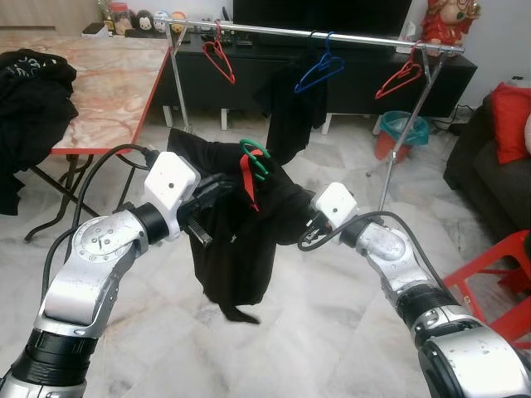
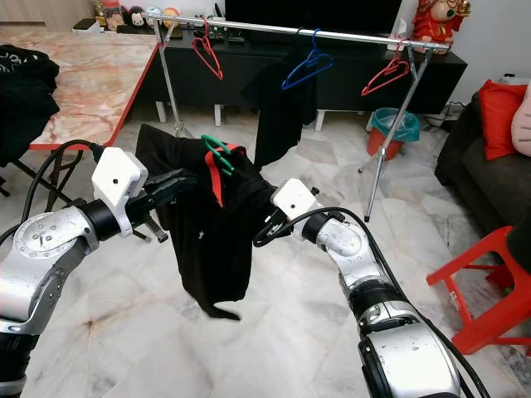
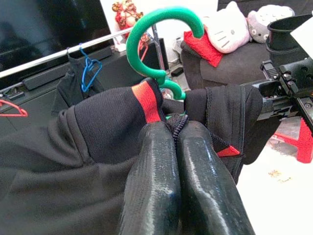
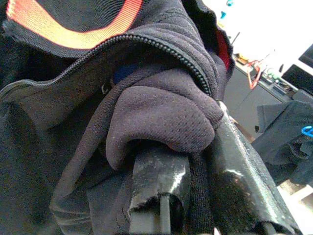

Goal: Hang hanger

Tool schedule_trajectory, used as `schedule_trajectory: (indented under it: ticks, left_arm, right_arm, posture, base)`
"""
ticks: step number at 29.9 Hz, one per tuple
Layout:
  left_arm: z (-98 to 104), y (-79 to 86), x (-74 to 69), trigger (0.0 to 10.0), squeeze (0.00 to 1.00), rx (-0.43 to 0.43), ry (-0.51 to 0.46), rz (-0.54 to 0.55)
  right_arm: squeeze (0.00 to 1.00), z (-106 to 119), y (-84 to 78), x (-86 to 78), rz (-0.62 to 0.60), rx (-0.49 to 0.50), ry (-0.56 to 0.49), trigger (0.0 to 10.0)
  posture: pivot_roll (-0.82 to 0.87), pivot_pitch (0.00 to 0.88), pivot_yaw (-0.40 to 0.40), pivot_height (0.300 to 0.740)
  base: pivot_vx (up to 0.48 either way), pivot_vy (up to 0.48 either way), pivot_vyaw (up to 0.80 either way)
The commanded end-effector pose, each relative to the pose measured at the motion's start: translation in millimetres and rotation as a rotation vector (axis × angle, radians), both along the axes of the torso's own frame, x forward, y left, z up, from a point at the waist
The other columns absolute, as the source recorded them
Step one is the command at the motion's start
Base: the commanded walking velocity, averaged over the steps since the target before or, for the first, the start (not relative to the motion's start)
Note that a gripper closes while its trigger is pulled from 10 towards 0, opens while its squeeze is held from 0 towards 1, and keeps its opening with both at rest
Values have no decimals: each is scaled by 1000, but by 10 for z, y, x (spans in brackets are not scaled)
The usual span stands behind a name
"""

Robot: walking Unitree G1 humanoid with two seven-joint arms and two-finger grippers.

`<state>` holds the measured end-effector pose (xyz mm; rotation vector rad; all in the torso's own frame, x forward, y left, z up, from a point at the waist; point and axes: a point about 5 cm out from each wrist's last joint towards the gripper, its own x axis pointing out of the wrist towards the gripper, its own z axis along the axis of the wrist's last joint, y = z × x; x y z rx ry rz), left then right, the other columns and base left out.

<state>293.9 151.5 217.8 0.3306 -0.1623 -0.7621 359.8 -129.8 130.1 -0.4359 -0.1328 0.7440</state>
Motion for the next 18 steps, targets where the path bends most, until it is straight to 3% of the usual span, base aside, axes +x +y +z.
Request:
schedule_trajectory:
  ticks: [1,5,6,7,8,18]
  left_arm:
    - [9,5,-4,10000,0,-10,-2,0]
    - [1,52,-19,10000,0,8,9,-8]
    - [-20,62,-48,10000,184,24,31,-36]
    - [-20,62,-48,10000,184,24,31,-36]
    - [-52,56,-79,10000,1000,29,66,-67]
    - [-192,-25,-219,10000,1000,85,169,-194]
  right_arm:
    - [0,111,-24,28,-11,39,-42,10000]
    - [0,105,-36,23,-12,39,-40,10000]
    - [0,105,-45,23,-15,41,-40,10000]
    - [0,105,-45,23,-15,41,-40,10000]
    - [0,105,-50,24,-16,41,-39,10000]
    - [0,88,-40,17,-13,44,-31,10000]
  posture:
    - [113,0,-59,740]
    - [115,0,-60,740]
    - [116,0,-61,740]
    - [116,0,-61,740]
    - [117,0,-60,740]
    - [115,0,-62,740]
  base:
    - [0,0,0]
    - [0,0,0]
    - [0,0,0]
    - [0,0,0]
    - [0,0,0]
    - [0,0,0]
